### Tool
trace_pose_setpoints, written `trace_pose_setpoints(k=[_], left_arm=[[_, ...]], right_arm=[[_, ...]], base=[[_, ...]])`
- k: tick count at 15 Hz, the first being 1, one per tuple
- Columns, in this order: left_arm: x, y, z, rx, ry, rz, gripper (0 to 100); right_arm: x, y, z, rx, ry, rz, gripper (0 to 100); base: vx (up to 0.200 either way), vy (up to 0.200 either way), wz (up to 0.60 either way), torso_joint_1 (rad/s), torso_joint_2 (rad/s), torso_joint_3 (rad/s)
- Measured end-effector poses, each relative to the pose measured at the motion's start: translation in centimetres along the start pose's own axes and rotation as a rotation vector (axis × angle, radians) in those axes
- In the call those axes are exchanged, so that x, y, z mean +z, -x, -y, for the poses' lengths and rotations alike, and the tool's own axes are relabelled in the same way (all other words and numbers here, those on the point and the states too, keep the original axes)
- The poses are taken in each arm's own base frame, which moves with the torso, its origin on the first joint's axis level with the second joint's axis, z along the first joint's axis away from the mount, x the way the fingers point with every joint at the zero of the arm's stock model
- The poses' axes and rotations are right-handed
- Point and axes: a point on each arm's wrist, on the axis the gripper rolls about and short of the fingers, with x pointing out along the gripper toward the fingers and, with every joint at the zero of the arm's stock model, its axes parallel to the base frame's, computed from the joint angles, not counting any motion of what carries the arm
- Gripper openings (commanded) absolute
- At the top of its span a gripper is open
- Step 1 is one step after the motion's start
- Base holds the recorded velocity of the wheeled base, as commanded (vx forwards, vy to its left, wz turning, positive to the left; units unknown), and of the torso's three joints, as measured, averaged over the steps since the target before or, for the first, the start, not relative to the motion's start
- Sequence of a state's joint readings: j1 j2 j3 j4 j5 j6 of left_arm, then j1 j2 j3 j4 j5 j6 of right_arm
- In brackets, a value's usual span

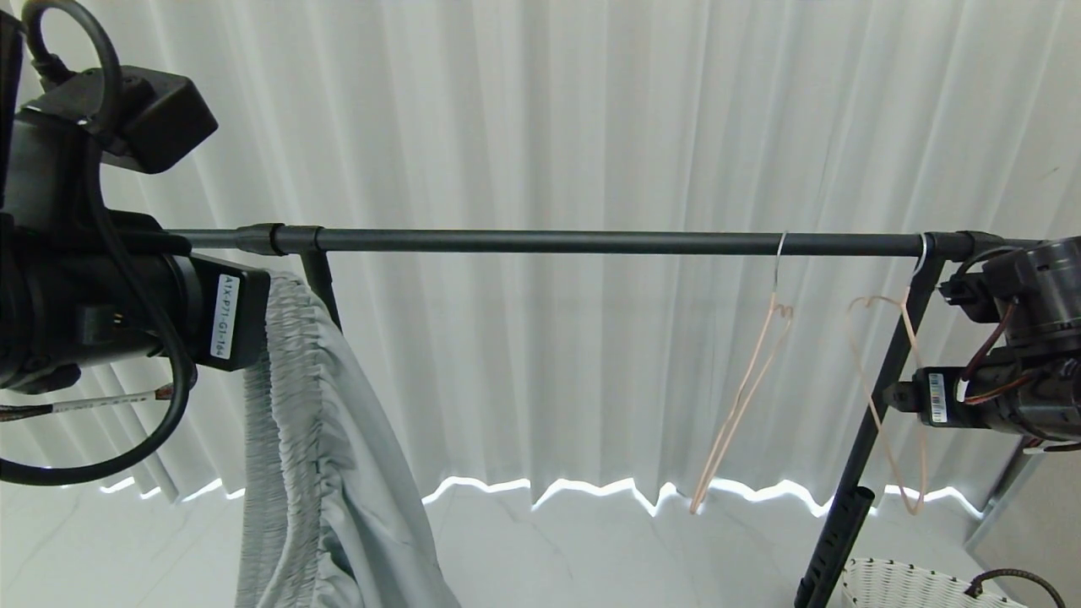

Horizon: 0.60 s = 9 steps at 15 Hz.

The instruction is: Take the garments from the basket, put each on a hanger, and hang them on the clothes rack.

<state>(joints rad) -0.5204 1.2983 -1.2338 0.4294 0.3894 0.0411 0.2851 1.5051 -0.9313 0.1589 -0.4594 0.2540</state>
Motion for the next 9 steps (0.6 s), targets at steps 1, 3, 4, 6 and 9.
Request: trace_pose_setpoints(k=[1,3,4,6,9], left_arm=[[0.0,0.0,0.0,-0.001,-0.001,0.0,0],[0.0,0.0,0.1,-0.002,-0.002,0.0,0],[0.0,0.0,0.1,-0.003,-0.002,0.0,0],[0.0,0.1,0.1,-0.004,-0.002,0.001,0],[0.0,0.2,0.1,-0.01,-0.004,0.006,0]], right_arm=[[0.0,0.0,0.0,0.002,-0.002,0.001,100],[0.2,0.0,-0.1,0.018,-0.004,0.005,100],[0.2,0.0,-0.2,0.027,-0.005,0.003,100],[0.2,-0.3,-0.4,0.104,-0.013,-0.021,100],[0.5,-1.4,-0.1,0.11,-0.037,-0.033,100]], base=[[0.0,0.0,0.0,0.0,0.0,0.0],[0.0,0.0,0.0,0.0,0.0,0.0],[0.0,0.0,0.0,0.0,0.0,0.0],[0.0,0.0,0.0,0.0,0.0,0.0],[0.0,0.0,0.0,0.0,0.0,0.0]])
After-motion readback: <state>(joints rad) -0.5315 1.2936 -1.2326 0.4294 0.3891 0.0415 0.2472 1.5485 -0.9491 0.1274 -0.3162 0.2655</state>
